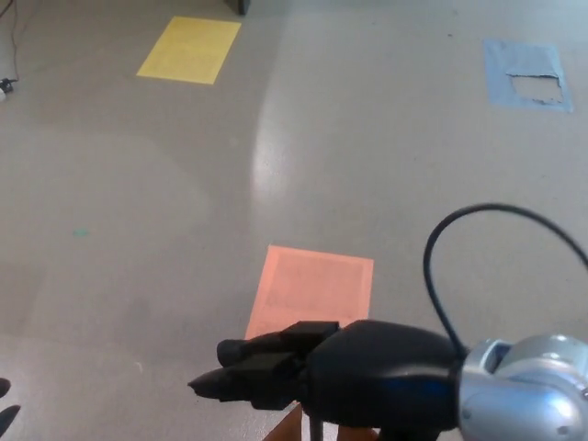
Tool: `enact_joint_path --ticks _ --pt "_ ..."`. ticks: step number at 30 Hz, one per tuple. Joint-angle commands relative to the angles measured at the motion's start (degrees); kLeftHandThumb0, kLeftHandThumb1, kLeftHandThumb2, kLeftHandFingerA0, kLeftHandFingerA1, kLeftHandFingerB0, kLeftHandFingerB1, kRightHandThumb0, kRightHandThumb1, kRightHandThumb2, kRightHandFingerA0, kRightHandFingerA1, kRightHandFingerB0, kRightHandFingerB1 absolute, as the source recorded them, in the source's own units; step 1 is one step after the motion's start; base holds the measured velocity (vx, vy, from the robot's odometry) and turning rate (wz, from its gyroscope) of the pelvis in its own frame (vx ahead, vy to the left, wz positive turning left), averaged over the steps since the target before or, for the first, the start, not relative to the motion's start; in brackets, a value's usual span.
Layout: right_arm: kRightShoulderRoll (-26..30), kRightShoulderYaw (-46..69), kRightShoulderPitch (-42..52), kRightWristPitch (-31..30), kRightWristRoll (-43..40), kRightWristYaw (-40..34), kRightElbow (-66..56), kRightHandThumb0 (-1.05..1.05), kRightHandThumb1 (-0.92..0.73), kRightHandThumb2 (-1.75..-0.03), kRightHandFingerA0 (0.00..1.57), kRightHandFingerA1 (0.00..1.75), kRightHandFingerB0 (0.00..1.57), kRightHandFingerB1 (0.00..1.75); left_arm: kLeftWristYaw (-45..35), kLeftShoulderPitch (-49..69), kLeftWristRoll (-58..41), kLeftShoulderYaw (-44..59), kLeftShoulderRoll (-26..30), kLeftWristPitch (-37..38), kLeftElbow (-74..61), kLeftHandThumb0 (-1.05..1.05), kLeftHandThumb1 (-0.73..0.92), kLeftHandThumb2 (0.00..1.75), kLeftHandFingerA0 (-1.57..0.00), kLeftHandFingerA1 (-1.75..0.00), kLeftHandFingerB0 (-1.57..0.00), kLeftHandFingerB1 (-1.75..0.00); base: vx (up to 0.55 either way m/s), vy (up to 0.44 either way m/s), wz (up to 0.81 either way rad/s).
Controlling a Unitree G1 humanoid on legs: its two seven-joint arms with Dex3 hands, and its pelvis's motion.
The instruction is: An air pump is kept on top of a storage box on the floor and the robot uses its right hand to press down on the handle of the pump to compress it
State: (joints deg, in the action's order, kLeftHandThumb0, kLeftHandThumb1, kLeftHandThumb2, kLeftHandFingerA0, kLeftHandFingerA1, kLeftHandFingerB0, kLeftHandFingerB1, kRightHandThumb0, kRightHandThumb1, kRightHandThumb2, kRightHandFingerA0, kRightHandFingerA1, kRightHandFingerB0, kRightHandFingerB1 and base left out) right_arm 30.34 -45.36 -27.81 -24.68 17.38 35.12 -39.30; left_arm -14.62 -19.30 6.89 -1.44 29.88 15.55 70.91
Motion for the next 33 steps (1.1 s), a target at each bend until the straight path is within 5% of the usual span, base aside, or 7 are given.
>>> enact_joint_path --ticks 1,2,6,31,32,33 --pt "-2.3 -1.9 2.4 2.4 6.5 -2.0 5.2 -0.65 -0.66 -0.60 0.00 0.16 0.00 0.12 -0.4 0.6 1.2 -0.3 1.3 1.3 0.4 -0.67 0.87 0.66 -0.26 -0.34 -0.21 -0.30 0.00 0.000 0.00" --pt "-3.1 -2.2 2.7 2.5 7.4 -2.5 6.6 -0.70 -0.52 -0.87 0.00 0.18 0.00 0.16 -0.6 0.6 1.0 -0.2 1.3 1.2 0.5 -0.68 0.86 0.66 -0.26 -0.34 -0.21 -0.30 0.00 0.000 0.00" --pt "-6.0 -3.8 4.8 5.6 11.0 -6.8 13.9 -0.71 -0.54 -0.88 0.00 0.20 0.00 0.17 -0.8 0.9 0.6 0.3 1.0 1.4 0.7 -0.67 0.86 0.66 -0.27 -0.34 -0.22 -0.30 0.00 0.000 0.00" --pt "-20.9 -1.6 13.3 19.6 15.3 -30.0 62.6 -0.66 -0.56 -0.90 0.00 0.23 0.02 0.23 -0.1 0.4 1.4 0.0 0.8 1.4 0.5 -0.67 0.87 0.66 -0.29 -0.34 -0.24 -0.31 0.00 0.000 0.00" --pt "-22.0 -1.2 12.9 20.3 14.8 -30.9 66.3 -0.62 -0.75 -0.65 0.01 0.22 0.02 0.23 0.0 0.5 1.5 0.0 0.9 1.5 0.4 -0.68 0.88 0.67 -0.29 -0.34 -0.24 -0.31 0.00 0.000 0.00" --pt "-22.6 -1.0 12.7 20.8 14.6 -31.4 68.1 -0.62 -0.75 -0.65 0.01 0.22 0.02 0.23 0.1 0.6 1.6 -0.1 0.9 1.6 0.4 -0.68 0.88 0.67 -0.29 -0.34 -0.24 -0.31 0.00 0.000 0.00"
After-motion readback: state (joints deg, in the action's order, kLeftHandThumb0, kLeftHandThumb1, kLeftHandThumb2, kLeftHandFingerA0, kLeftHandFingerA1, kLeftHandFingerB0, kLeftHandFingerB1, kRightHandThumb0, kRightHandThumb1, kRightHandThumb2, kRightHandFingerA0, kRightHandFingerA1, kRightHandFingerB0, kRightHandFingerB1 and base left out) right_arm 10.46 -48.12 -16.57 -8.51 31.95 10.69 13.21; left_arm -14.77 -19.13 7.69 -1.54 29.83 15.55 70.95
